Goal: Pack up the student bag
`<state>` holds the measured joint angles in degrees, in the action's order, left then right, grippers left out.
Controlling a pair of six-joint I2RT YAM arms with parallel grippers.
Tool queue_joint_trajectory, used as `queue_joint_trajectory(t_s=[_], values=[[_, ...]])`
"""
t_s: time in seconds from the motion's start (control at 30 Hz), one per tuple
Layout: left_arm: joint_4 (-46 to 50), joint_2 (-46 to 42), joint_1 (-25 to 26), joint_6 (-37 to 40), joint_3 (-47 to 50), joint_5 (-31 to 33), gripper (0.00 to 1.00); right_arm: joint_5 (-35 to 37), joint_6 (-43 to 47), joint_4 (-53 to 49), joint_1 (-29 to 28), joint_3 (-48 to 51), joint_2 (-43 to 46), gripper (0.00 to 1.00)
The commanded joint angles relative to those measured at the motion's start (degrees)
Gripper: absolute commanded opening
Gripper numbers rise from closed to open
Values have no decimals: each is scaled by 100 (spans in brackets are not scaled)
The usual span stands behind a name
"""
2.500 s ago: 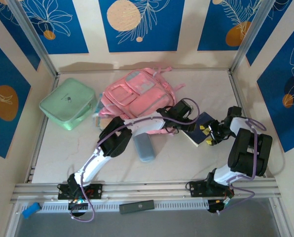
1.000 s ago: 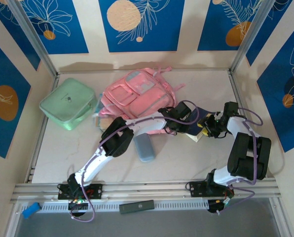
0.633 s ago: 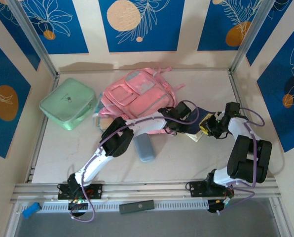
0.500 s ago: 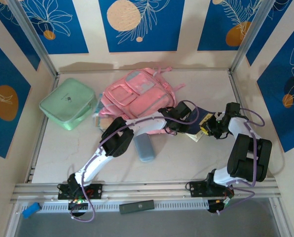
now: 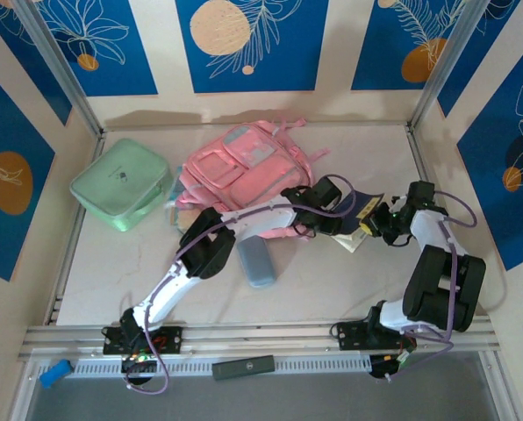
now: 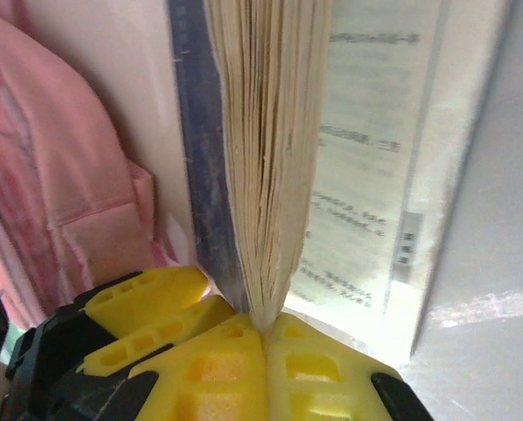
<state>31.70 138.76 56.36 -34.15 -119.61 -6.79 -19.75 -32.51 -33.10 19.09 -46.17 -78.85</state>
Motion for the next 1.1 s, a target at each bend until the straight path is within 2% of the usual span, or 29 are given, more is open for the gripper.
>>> queue_joint_trajectory(t_s=[0.0,0.07,0.23,0.37,0.53,0.63,0.73,0.87,1.07], values=[[302,-987,-97,270,101,-41,51,-189,66,-370,22,-316,418,0],[271,-1560,-190,307,578,52,57,-284,71,-529,-5,-409,644,0],[-397,-3060,-643,236,2200,24,63,-478,166,-1132,-193,-722,1182,0],[-737,-3806,-1174,153,3072,-448,69,-693,157,-1537,-443,-1164,1661,0],[-1294,-4337,-1837,-165,3837,-1301,75,-1423,130,-1660,-1117,-1828,1694,0],[-1879,-4659,-2121,-415,4406,-1680,82,-1874,20,-1509,-1673,-2111,1421,0],[-2658,-4800,-2372,-789,4909,-2145,83,-2022,-61,-1232,-2214,-2329,1138,0],[-3624,-4898,-2578,-1306,5384,-2608,86,-2500,-311,-535,-2643,-2505,794,0],[-4763,-4905,-2739,-2179,5912,-2922,86,-2725,-266,-232,-3124,-2809,378,0]])
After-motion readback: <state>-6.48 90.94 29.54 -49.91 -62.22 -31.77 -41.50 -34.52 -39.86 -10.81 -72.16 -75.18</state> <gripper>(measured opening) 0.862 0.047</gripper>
